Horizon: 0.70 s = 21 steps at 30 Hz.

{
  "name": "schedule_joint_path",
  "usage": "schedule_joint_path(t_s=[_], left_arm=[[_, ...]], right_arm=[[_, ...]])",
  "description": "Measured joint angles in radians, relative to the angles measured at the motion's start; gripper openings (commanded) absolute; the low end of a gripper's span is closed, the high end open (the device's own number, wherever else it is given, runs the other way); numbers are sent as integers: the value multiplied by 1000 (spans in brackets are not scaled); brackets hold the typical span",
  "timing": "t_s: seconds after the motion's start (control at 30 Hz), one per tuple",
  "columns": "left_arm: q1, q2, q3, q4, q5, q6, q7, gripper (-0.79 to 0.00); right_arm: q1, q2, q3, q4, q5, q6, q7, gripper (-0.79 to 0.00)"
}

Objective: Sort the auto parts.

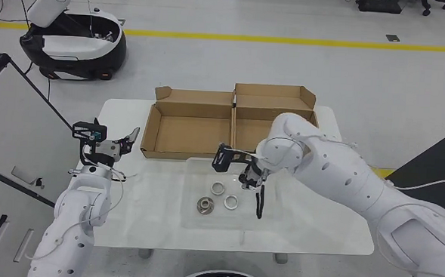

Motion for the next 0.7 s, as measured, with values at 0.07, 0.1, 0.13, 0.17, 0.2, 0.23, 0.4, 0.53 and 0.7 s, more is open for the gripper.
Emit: schedule_joint_path(t_s=[0.07,0.1,0.13,0.17,0.2,0.23,0.4,0.53,0.7], left_arm=[[0,0,0,0,0,0,0,0],[0,0,0,0,0,0,0,0],[0,0,0,0,0,0,0,0],[0,0,0,0,0,0,0,0],[0,0,0,0,0,0,0,0],[0,0,0,0,0,0,0,0],[0,0,0,0,0,0,0,0],[0,0,0,0,0,0,0,0],[0,0,0,0,0,0,0,0]], right_arm=[[13,16,14,-22,49,3,0,-785],[22,27,22,-36,82,1,0,-785],[30,34,28,-45,107,-2,0,-785],[37,42,34,-52,130,-6,0,-785],[46,52,43,-59,161,-12,0,-785],[53,59,49,-63,186,-15,0,-785],[91,95,86,-68,306,-30,0,-785],[110,118,111,-51,369,-33,-4,-785],[114,149,129,-11,418,-71,-42,-785]])
